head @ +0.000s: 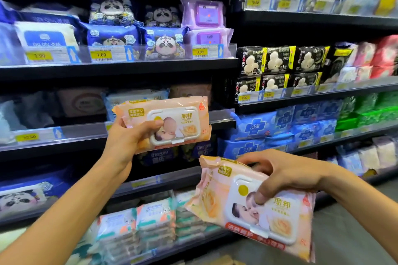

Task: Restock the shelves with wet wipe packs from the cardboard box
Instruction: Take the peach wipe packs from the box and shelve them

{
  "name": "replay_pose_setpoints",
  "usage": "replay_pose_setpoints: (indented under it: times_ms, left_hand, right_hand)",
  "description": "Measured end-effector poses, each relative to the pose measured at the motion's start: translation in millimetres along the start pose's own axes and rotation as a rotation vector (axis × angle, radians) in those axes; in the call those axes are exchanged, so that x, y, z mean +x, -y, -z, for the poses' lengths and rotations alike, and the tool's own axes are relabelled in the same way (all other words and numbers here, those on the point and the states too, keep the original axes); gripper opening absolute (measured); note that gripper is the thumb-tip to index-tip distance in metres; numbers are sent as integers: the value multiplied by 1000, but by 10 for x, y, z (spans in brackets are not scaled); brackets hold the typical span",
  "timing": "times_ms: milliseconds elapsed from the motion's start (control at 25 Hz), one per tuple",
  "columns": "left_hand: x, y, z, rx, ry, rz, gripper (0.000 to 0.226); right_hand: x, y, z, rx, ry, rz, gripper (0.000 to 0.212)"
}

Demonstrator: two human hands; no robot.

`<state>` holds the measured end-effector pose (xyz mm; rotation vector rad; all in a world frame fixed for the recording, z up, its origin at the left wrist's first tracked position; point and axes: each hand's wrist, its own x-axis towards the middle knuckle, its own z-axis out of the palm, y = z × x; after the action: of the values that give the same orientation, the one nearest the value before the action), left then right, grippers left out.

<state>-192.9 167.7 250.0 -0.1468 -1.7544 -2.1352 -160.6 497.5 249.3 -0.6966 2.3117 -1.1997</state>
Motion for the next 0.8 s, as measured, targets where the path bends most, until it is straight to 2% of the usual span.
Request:
replay_pose_setpoints:
  times_ms: [200,440,600,800]
  left_hand:
    - [218,31,-299,80,-78,-81,72]
    - [506,79,-684,260,-163,-272,71]
    - [736,173,-863,405,-228,-316,78]
    - [942,268,-1029,537,-222,-344,74]
  right_hand:
    - [-90,-139,124,20,-19,-25,57]
    - [-178,-270,282,50,-24,-35,60]
    - [-213,-361,301,73,-31,-62,61]
    - [-179,-495,324,72,-54,-50,63]
